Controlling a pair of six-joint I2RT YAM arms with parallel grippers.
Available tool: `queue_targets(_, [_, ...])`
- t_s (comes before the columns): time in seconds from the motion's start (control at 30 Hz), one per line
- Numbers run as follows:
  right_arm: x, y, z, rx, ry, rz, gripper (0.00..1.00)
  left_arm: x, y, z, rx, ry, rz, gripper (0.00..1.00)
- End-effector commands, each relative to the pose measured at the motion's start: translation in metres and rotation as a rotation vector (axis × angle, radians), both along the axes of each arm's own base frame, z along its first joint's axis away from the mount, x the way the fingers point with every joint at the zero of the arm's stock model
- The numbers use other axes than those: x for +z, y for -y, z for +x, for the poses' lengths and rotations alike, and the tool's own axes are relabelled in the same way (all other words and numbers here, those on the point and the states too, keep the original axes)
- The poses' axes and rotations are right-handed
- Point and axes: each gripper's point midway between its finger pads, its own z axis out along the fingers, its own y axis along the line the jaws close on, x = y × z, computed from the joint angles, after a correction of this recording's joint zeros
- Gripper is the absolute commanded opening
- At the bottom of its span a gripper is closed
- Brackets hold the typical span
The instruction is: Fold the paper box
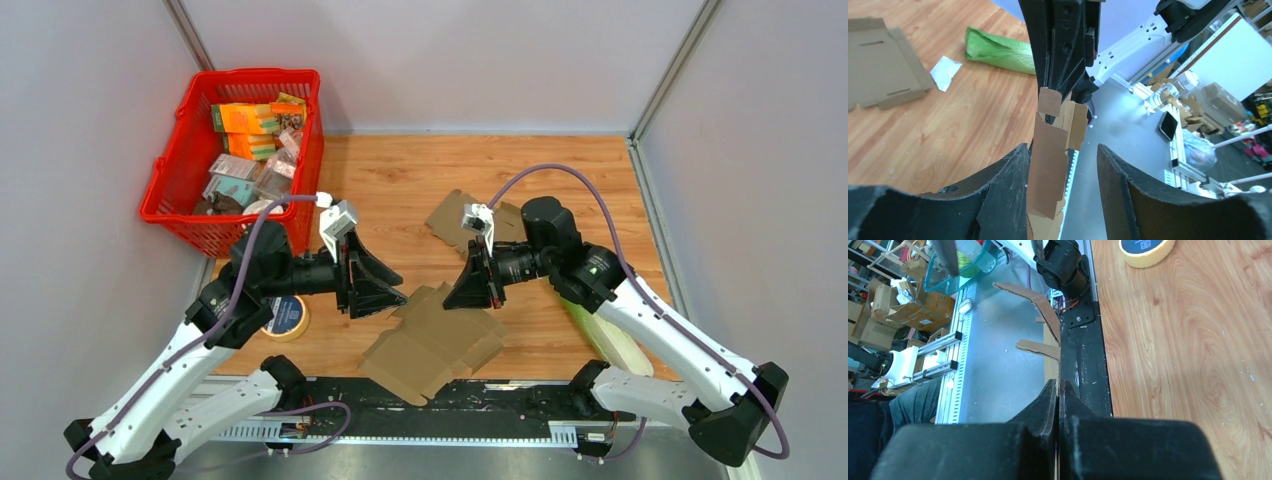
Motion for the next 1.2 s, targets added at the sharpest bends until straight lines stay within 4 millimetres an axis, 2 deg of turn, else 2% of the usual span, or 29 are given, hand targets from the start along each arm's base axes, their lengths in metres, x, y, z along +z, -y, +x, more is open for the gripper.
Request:
queue_targets(0.0, [0.011,-0.001,0.002,0.009,0.049,0.008,0.0,-0.001,-0.001,0.007,0.033,0.054,0.02,0.63])
queue_targets(0.07, [0.012,-0.001,0.0,0.021,0.044,0.012,0.0,-0.014,-0.001,0.01,0.051,0.072,0.095,0.64])
queue_targets(0.1, [0.012,-0.001,0.0,0.024,0.042,0.012,0.0,-0.01,0.001,0.004,0.031,0.094,0.109,0.65])
queue_targets(0.17, [0.013,-0.001,0.0,0.022,0.044,0.01,0.0,-0.022,0.001,0.01,0.061,0.109,0.19,0.65])
queue_targets(0.2, [0.014,-0.001,0.001,0.018,0.044,0.009,0.0,-0.018,0.002,0.01,0.061,0.124,0.198,0.65])
queue_targets(0.27, [0.013,-0.001,0.002,0.015,0.044,0.002,0.0,-0.026,0.002,0.014,0.081,0.132,0.259,0.65])
queue_targets(0.43, [0.012,0.0,0.004,-0.004,0.047,-0.01,0.0,-0.029,-0.002,0.021,0.134,0.148,0.308,0.57])
queue_targets(0.63, [0.011,-0.001,0.007,-0.018,0.048,-0.018,0.0,-0.038,0.001,0.021,0.131,0.135,0.331,0.37])
queue_targets(0.7, [0.01,-0.001,0.009,-0.025,0.054,-0.022,0.0,-0.04,-0.002,0.024,0.152,0.137,0.342,0.16])
queue_targets(0.73, [0.008,-0.001,0.01,-0.034,0.051,-0.032,0.0,-0.04,-0.003,0.025,0.159,0.141,0.343,0.11])
queue_targets(0.77, [0.008,0.0,0.011,-0.04,0.054,-0.035,0.03,-0.039,-0.005,0.024,0.164,0.147,0.338,0.05])
queue_targets(0.8, [0.006,0.0,0.012,-0.048,0.057,-0.04,0.12,-0.04,-0.006,0.024,0.169,0.15,0.337,0.04])
queue_targets(0.83, [0.003,0.001,0.019,-0.088,0.068,-0.059,0.23,-0.041,-0.007,0.025,0.178,0.148,0.334,0.03])
queue_targets(0.87, [-0.001,0.002,0.024,-0.118,0.069,-0.074,0.44,-0.039,-0.008,0.024,0.183,0.152,0.322,0.02])
queue_targets(0.9, [-0.004,0.003,0.029,-0.155,0.06,-0.092,0.52,-0.042,-0.007,0.025,0.185,0.151,0.315,0.01])
queue_targets(0.97, [-0.013,0.008,0.053,-0.314,0.055,-0.157,0.72,-0.049,-0.008,0.026,0.204,0.139,0.309,0.0])
queue_targets(1.03, [-0.02,0.019,0.073,-0.483,0.012,-0.225,0.83,-0.05,-0.007,0.032,0.243,0.142,0.277,0.0])
queue_targets(1.07, [-0.021,0.023,0.079,-0.54,0.001,-0.245,0.92,-0.06,-0.007,0.032,0.244,0.14,0.274,0.0])
queue_targets(1.1, [-0.021,0.03,0.086,-0.645,-0.069,-0.266,0.97,-0.057,-0.006,0.037,0.267,0.157,0.244,0.0])
queue_targets(1.13, [-0.024,0.049,0.102,-0.81,-0.085,-0.333,1.0,-0.06,-0.006,0.038,0.277,0.16,0.237,0.0])
queue_targets(1.17, [-0.025,0.057,0.106,-0.896,-0.137,-0.355,1.0,-0.068,-0.008,0.039,0.287,0.162,0.239,0.0])
